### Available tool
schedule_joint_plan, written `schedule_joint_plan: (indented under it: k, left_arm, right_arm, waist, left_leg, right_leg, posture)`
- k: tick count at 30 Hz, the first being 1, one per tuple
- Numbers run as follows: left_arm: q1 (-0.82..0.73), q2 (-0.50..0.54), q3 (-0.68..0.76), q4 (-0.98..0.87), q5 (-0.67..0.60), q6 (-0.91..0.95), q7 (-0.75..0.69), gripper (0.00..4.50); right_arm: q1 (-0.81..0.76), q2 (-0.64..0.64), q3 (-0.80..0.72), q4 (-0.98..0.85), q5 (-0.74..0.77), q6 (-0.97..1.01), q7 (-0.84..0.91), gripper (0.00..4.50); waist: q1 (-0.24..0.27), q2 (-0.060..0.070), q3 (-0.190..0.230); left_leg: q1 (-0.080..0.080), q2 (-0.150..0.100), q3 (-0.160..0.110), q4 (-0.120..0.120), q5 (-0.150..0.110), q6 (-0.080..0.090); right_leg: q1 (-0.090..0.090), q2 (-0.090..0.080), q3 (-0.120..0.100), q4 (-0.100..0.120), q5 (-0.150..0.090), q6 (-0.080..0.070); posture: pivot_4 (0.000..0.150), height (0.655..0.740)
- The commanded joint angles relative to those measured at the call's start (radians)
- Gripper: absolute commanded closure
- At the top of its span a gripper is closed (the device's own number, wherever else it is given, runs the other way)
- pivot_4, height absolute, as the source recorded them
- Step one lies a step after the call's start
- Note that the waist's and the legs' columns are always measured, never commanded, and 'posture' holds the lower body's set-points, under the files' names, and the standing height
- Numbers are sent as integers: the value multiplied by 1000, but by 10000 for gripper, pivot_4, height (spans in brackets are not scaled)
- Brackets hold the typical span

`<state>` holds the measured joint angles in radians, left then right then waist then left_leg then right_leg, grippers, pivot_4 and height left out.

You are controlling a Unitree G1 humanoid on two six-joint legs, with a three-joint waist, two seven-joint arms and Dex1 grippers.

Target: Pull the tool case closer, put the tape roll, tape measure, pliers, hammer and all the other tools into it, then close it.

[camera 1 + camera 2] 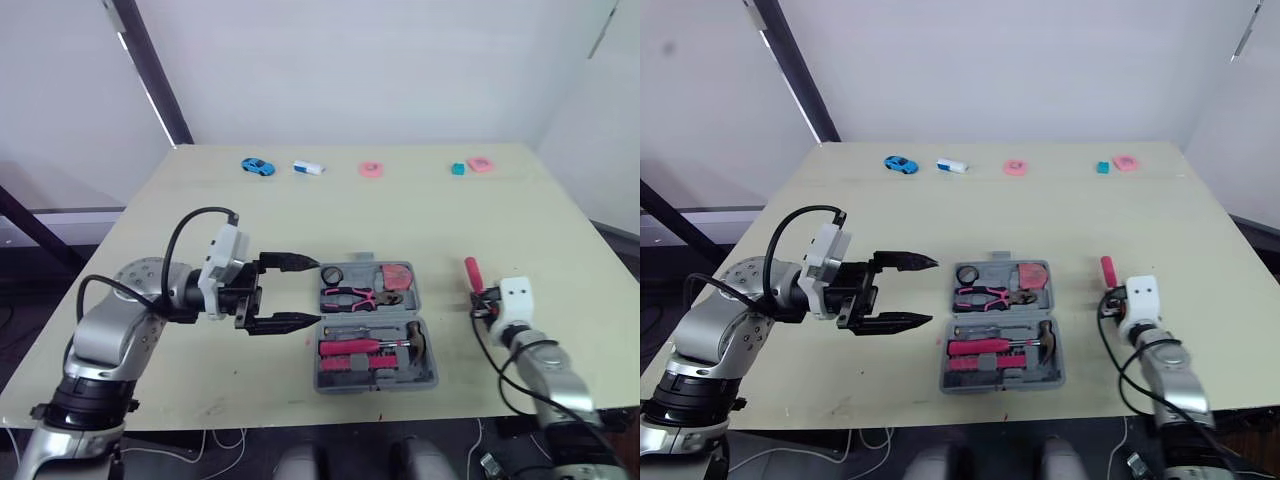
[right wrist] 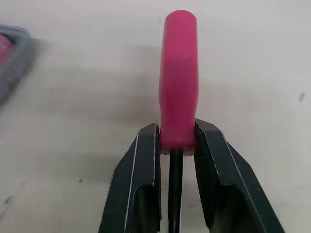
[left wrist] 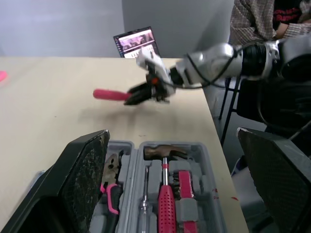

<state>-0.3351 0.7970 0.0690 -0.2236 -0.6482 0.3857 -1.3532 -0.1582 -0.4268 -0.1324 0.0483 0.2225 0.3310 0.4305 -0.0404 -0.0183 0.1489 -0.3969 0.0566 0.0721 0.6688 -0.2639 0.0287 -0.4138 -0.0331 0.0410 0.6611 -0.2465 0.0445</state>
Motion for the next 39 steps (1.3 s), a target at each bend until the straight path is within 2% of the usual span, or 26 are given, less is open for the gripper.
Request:
schedule_joint_plan:
  k: [1,8,12,17,25,30,39]
  left_arm:
    - [6,20,13,-4,4,-22,-26,0]
    - [25,45,5,5,25,-40,-72,0]
    - [56,78,-15,31,82,-107,-133,0]
    - [93,103,-17,47,114,-167,-171,0]
    - [164,130,-10,58,137,-242,-189,0]
    - [211,140,-14,51,144,-277,-196,0]
    - [282,163,-14,45,154,-327,-205,0]
  right_arm:
    - [11,-103,30,-124,72,55,191,40794]
    - [-10,-351,157,-300,126,162,505,40794]
    - [-133,-450,293,-387,92,221,632,40794]
    - [-307,-516,496,-487,-5,398,680,40794]
    - [-494,-428,676,-609,23,647,691,40794]
    - [-561,-346,814,-613,-9,707,662,40794]
    - [-609,-257,945,-535,-61,744,604,40794]
  waist:
    - [-3,0,0]
    - [2,-1,3]
    - [1,-2,4]
    - [8,-3,5]
    - [27,-4,7]
    - [29,-5,6]
    - [27,-5,6]
  left_leg:
    - [0,0,0,0,0,0]
    - [-1,0,0,0,0,0]
    - [-1,0,0,0,0,0]
    - [-3,1,0,0,0,0]
    - [-8,1,1,0,0,0]
    - [-19,1,1,3,0,0]
    - [-19,1,2,4,0,0]
  right_leg:
    - [0,1,0,0,0,0]
    - [0,0,0,-1,0,0]
    - [-1,0,0,0,-1,-1]
    - [-4,0,0,0,-1,-3]
    - [-10,-1,-1,0,-1,-3]
    - [-19,-1,-2,2,0,-1]
    - [-19,-1,-3,2,0,-1]
  posture:
    - [1500,7400]
    - [1500,7400]
    - [1500,7400]
    - [1500,7400]
    - [1500,7400]
    - [1500,7400]
    - [1500,7400]
